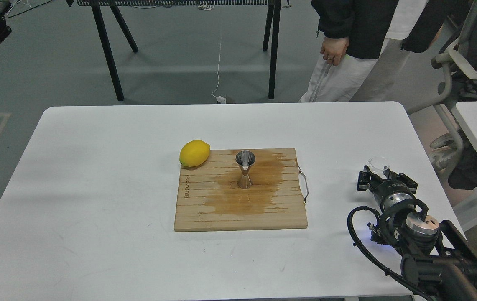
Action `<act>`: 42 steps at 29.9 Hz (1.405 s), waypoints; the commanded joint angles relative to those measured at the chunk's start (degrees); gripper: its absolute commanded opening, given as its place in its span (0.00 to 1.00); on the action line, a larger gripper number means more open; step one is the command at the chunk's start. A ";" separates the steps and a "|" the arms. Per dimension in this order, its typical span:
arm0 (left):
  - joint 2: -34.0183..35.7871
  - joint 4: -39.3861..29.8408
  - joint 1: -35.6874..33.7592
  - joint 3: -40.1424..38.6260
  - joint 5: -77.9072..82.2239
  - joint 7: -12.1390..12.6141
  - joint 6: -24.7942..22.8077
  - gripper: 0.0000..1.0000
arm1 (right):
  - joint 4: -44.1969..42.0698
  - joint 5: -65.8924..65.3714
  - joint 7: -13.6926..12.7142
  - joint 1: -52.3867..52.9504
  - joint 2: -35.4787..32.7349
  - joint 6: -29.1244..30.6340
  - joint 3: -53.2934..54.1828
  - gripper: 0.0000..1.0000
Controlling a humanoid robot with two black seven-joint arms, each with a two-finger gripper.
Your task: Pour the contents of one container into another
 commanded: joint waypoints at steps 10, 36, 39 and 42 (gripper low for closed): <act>0.23 0.00 -0.09 0.00 0.00 0.00 0.00 0.99 | -0.01 0.01 0.01 -0.13 0.88 -0.68 -0.05 0.85; -0.12 0.00 -0.88 0.00 0.00 -0.18 0.00 0.99 | 19.94 -1.05 -0.43 0.11 -9.65 1.33 -0.84 0.97; -0.64 0.09 -0.53 0.00 0.00 -0.44 0.00 0.99 | 18.80 -2.10 -0.78 5.74 -12.99 4.67 -5.22 0.97; -1.17 0.26 0.35 -0.18 -0.26 -1.06 0.00 0.99 | 16.70 -3.07 -0.78 10.93 -15.37 7.05 -10.67 0.98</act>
